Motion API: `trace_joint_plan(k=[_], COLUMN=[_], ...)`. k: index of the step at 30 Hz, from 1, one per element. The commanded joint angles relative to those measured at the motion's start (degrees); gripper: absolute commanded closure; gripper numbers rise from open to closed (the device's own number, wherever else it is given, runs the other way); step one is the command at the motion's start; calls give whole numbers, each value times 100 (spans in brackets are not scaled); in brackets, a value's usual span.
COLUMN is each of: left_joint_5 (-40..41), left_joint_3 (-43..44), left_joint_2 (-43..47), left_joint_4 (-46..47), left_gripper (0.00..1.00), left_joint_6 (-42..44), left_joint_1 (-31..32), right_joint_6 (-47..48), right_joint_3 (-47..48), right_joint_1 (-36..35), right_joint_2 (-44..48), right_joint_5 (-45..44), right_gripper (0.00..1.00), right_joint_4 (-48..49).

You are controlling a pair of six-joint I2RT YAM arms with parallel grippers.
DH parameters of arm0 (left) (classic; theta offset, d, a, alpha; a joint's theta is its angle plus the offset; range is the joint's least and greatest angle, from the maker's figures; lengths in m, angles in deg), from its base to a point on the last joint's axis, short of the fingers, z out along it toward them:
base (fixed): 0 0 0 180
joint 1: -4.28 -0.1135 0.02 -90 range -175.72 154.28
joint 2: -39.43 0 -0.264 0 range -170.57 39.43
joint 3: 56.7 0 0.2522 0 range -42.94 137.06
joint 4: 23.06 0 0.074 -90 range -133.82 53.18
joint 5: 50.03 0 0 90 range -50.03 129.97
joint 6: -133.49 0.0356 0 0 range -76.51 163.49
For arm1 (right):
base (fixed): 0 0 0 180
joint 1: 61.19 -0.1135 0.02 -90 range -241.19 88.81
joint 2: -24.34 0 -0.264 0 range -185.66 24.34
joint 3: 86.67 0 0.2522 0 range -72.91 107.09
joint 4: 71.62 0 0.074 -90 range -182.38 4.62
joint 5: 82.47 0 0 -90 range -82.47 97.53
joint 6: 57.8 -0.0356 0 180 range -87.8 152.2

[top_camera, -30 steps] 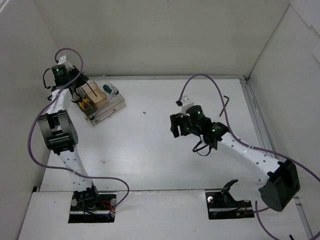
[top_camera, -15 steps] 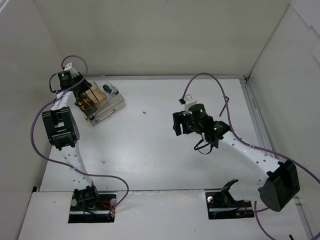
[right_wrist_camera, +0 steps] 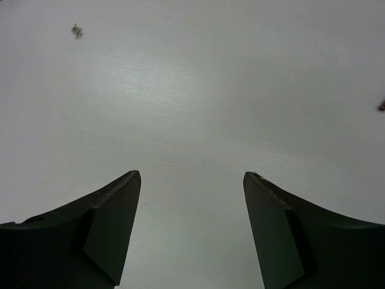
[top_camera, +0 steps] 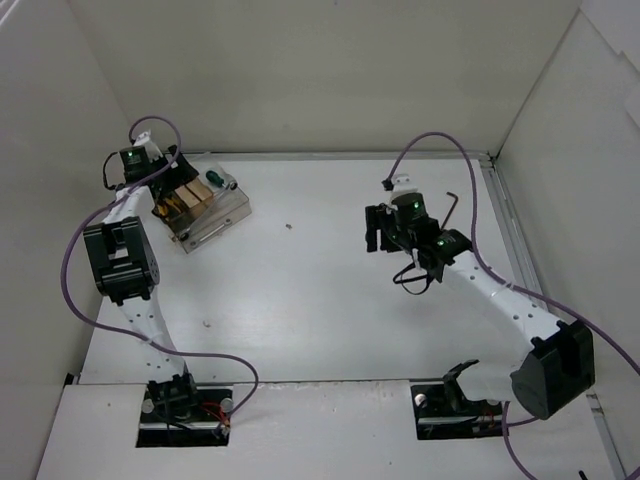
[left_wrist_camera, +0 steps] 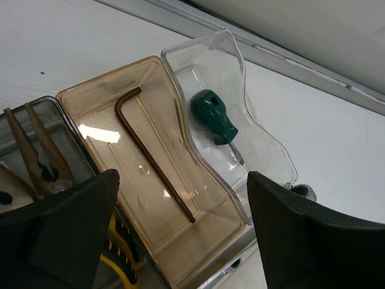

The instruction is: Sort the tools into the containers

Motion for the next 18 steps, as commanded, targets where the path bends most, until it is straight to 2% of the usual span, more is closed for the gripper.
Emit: trace_joint_plan(k=[1, 2, 5, 9, 11, 18], left_joint_5=[211, 411, 1016, 1844, 2065, 1846], left_joint_3=[79, 61, 0, -474, -868, -2644], left_joint_2=[1162, 1277, 1796, 2516, 3008, 4896], left_joint_4=[-17, -340, -1122, -1828, -2162, -2373], left_gripper=[14, 7, 0, 0, 0, 0], left_joint_6=[267, 329, 628, 865, 848, 172], left_joint_1=[153, 206, 505, 953, 1129, 1568], right_joint_6=[-395, -457, -651, -905, -889, -1099], right_joint_3=[553, 650, 975, 1476, 1652, 2487], right_joint_1=[568, 900, 1445, 1861, 2054, 2801], right_joint_2=[-213, -379, -843, -1583, -2049, -3121], right_joint_5=[-779, -840, -1095, -1718, -1685, -1298], right_gripper=[35, 36, 38, 42, 43, 50], right_joint_4=[-51, -139, -262, -456, -509, -570])
